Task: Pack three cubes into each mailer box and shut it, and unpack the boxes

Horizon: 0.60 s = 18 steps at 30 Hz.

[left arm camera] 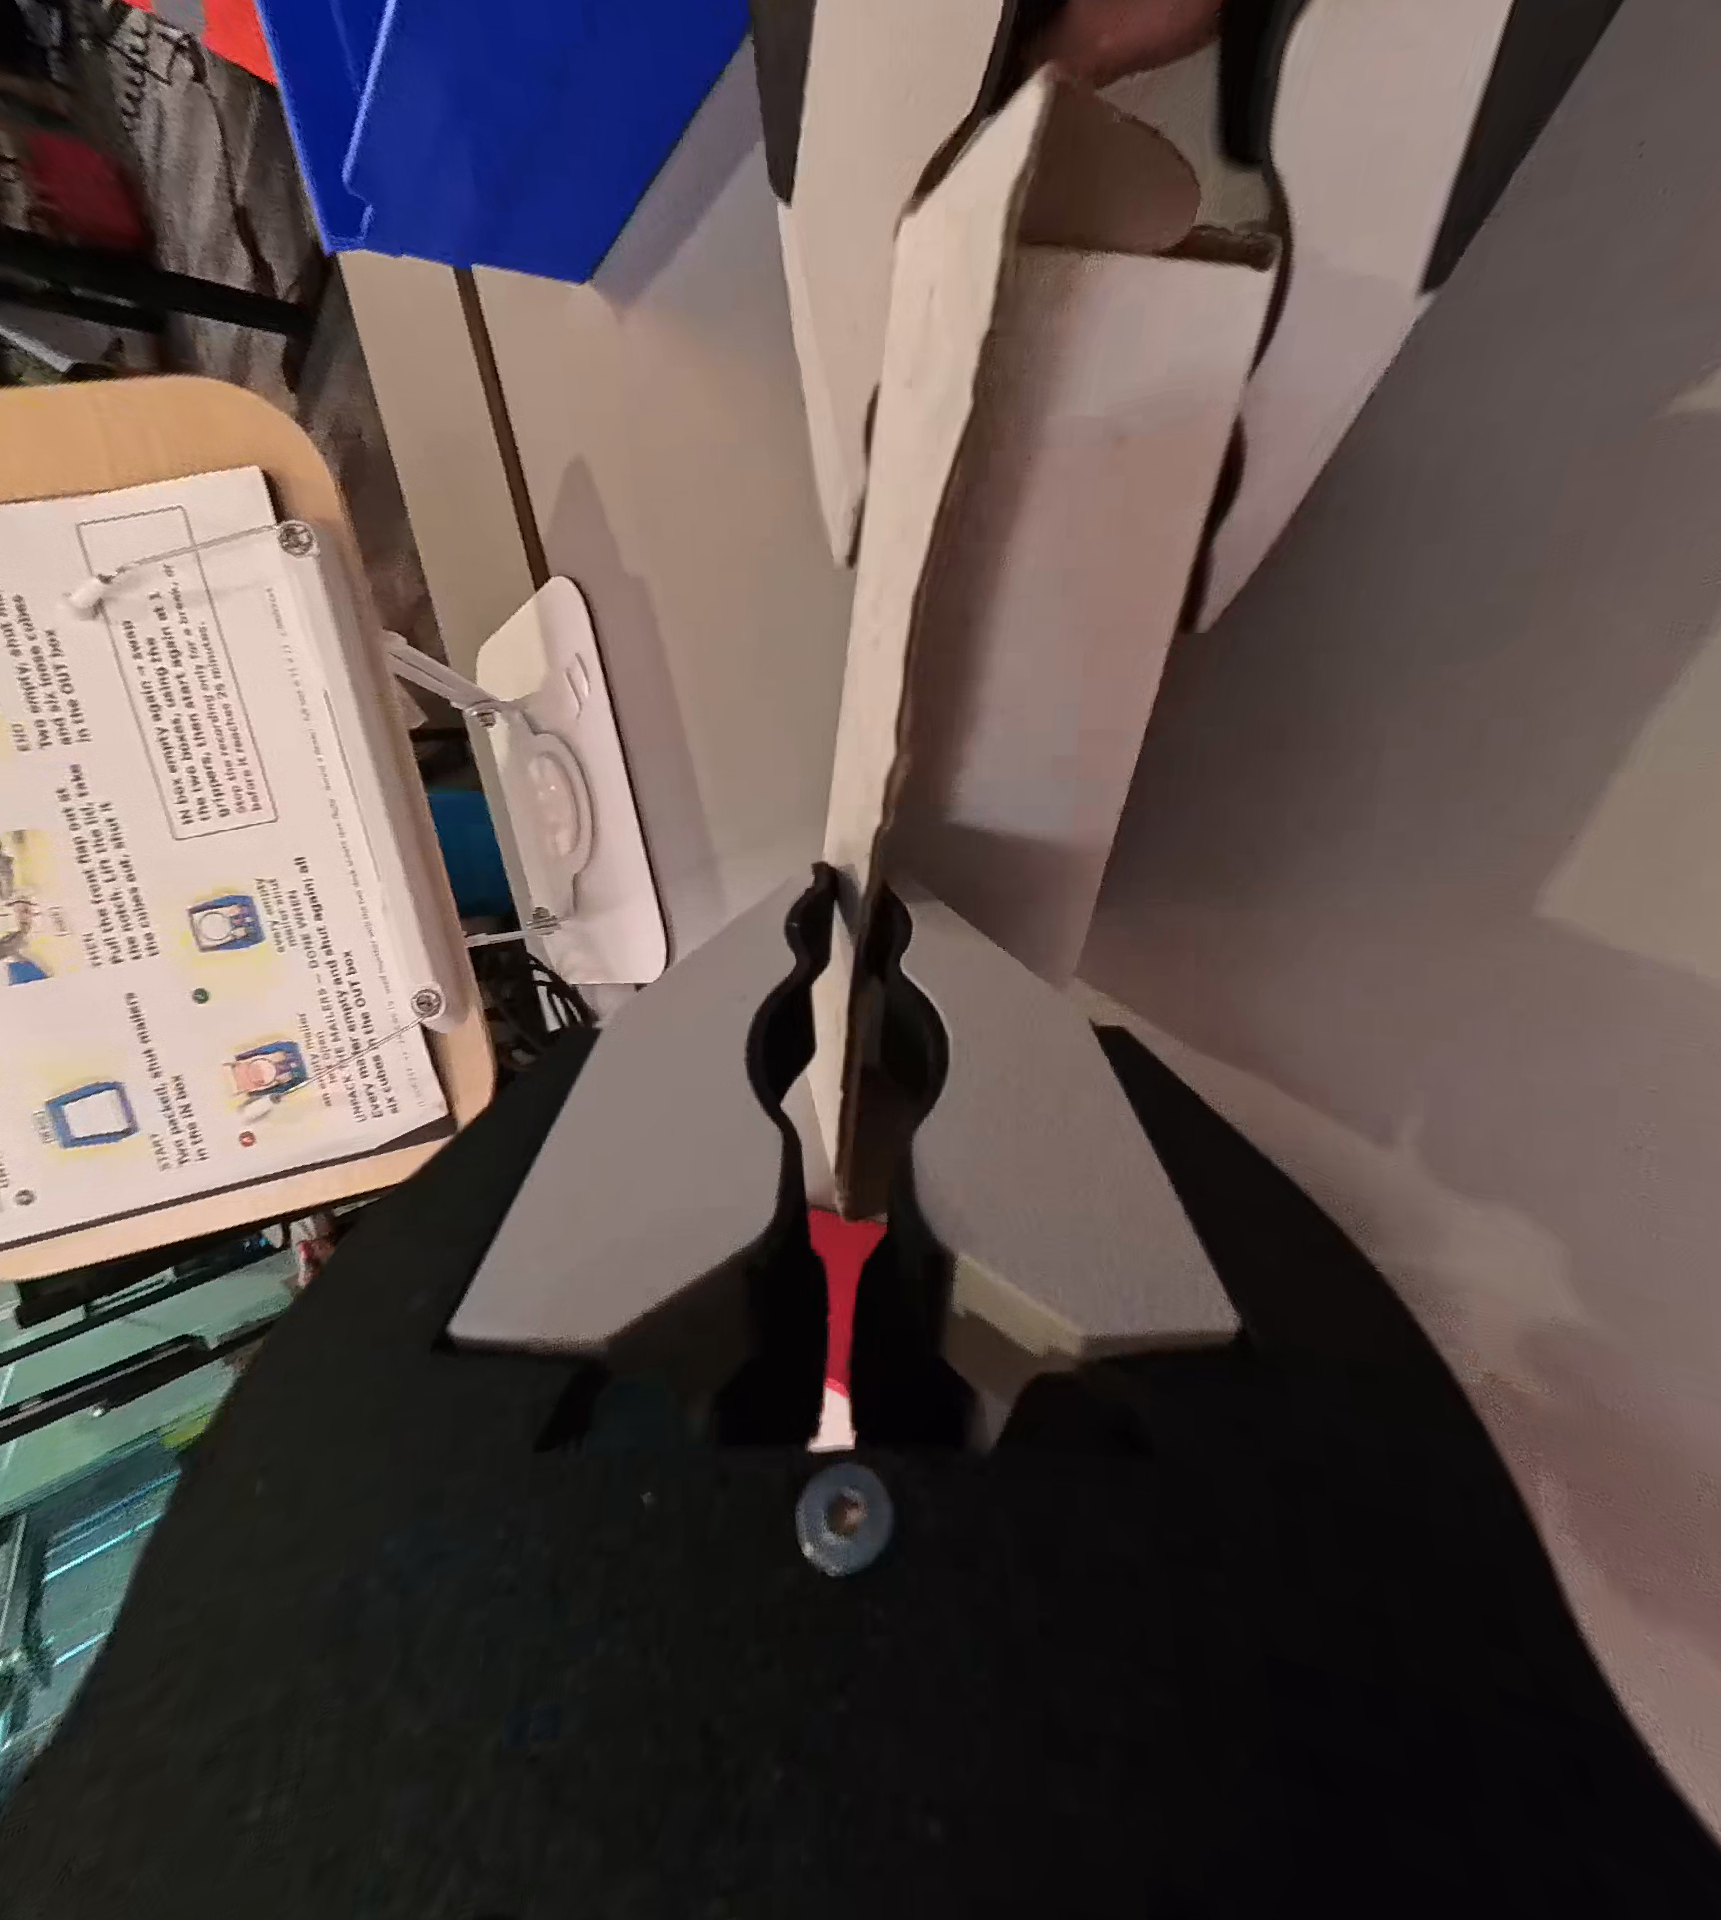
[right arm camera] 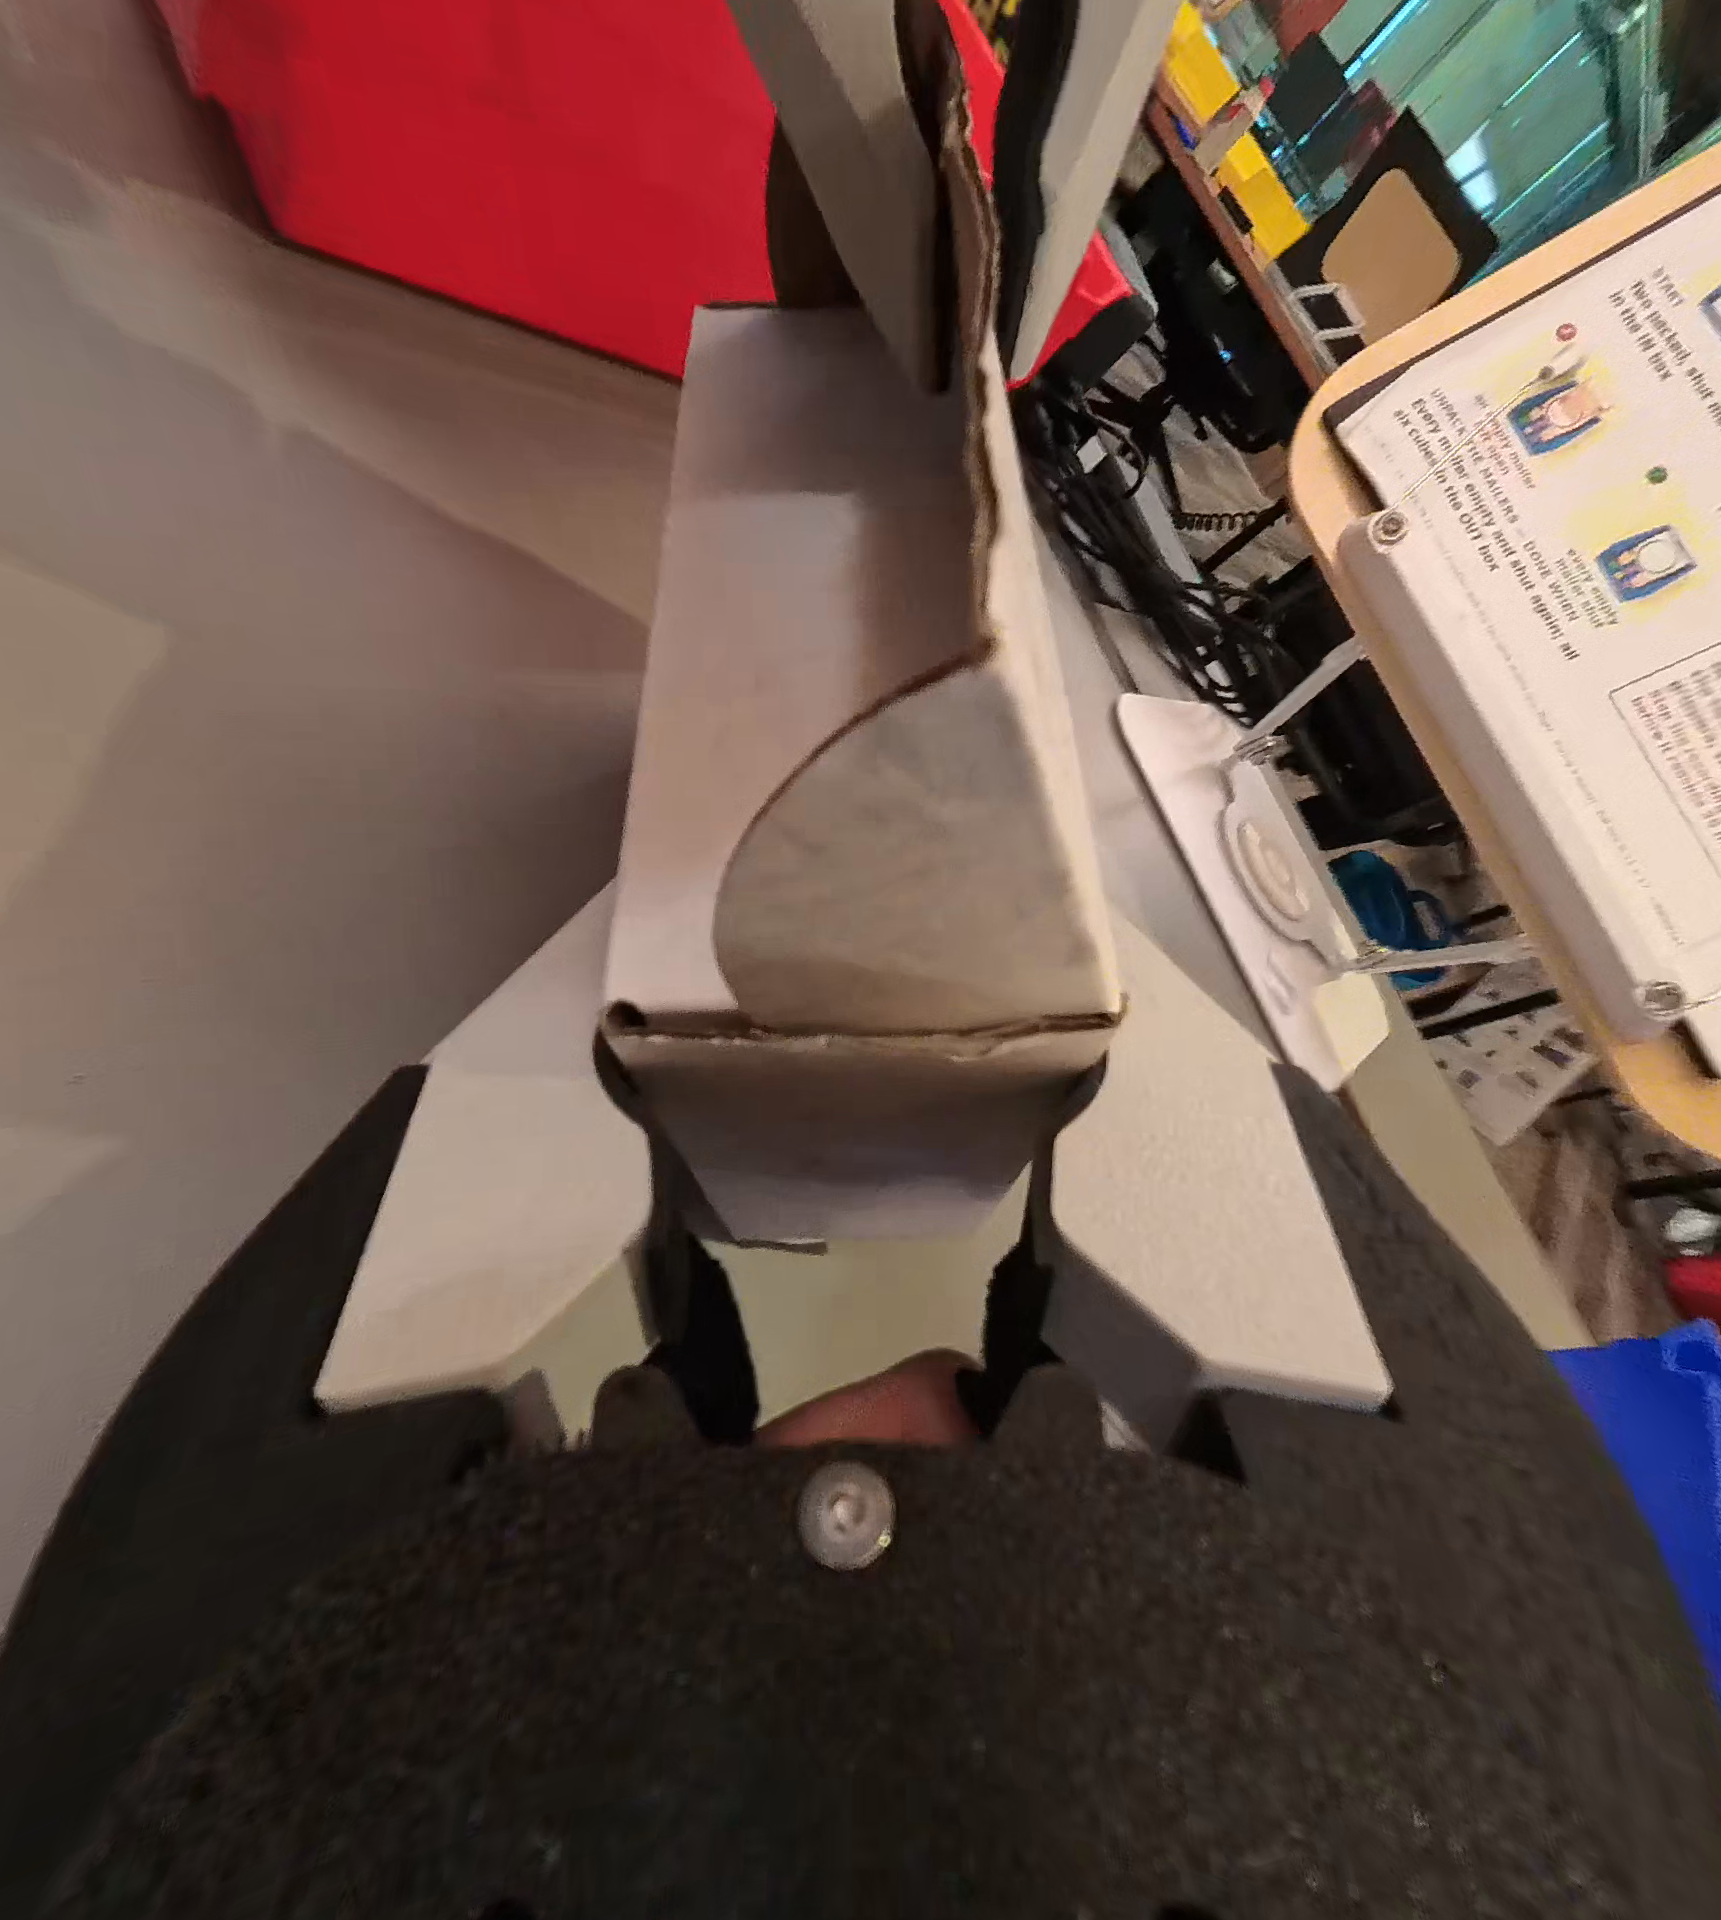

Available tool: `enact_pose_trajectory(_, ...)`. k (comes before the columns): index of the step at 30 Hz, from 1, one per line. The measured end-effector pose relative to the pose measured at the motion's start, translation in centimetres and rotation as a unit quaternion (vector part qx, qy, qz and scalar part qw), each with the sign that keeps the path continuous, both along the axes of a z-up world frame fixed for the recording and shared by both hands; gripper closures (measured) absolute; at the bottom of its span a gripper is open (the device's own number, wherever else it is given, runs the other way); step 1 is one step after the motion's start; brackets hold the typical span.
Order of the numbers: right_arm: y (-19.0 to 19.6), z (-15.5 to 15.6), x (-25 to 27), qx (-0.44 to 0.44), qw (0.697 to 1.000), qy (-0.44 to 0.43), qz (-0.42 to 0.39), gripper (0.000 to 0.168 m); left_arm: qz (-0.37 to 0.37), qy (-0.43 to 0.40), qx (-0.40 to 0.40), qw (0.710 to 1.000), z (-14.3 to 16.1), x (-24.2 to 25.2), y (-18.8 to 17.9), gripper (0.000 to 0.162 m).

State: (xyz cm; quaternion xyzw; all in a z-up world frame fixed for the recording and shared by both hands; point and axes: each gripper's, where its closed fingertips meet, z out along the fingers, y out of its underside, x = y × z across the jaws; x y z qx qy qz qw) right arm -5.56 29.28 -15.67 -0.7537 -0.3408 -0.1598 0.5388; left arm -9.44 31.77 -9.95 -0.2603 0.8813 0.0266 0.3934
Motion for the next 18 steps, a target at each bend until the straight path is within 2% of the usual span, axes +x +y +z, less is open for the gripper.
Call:
enact_pose_trajectory(1,-0.3,-0.1,-0.1,-0.013,1.000,0.022,0.001,0.092,0.006,-0.005,0.005,1.000,0.1,0.0,0.1,0.161)
enact_pose_trajectory(2,-0.7,0.0,0.0,-0.026,0.998,0.055,-0.010,0.082,0.014,-0.007,0.010,1.000,0.2,-0.1,0.4,0.162)
enact_pose_trajectory(4,-1.9,0.9,-0.2,-0.050,0.987,0.151,-0.022,0.072,0.024,-0.012,0.007,1.000,0.3,-0.2,0.5,0.162)
enact_pose_trajectory(6,-3.1,3.0,-0.1,-0.034,0.966,0.252,-0.048,0.079,0.031,-0.016,0.008,0.999,0.3,-0.4,0.5,0.162)
enact_pose_trajectory(8,-3.9,5.1,-0.2,0.004,0.949,0.309,-0.067,0.096,0.037,-0.013,0.014,0.999,0.3,-0.4,0.4,0.162)
enact_pose_trajectory(10,-4.3,5.5,-0.9,0.020,0.950,0.305,-0.069,0.108,0.049,-0.003,0.014,0.999,0.3,-0.4,0.4,0.162)
enact_pose_trajectory(14,-4.0,4.5,0.1,0.036,0.951,0.280,-0.123,0.121,0.058,0.012,0.020,0.998,0.3,-0.7,0.1,0.162)
enact_pose_trajectory(18,-4.5,4.4,-0.5,0.025,0.950,0.296,-0.098,0.123,0.074,0.023,-0.010,0.997,0.4,-1.3,-0.3,0.162)
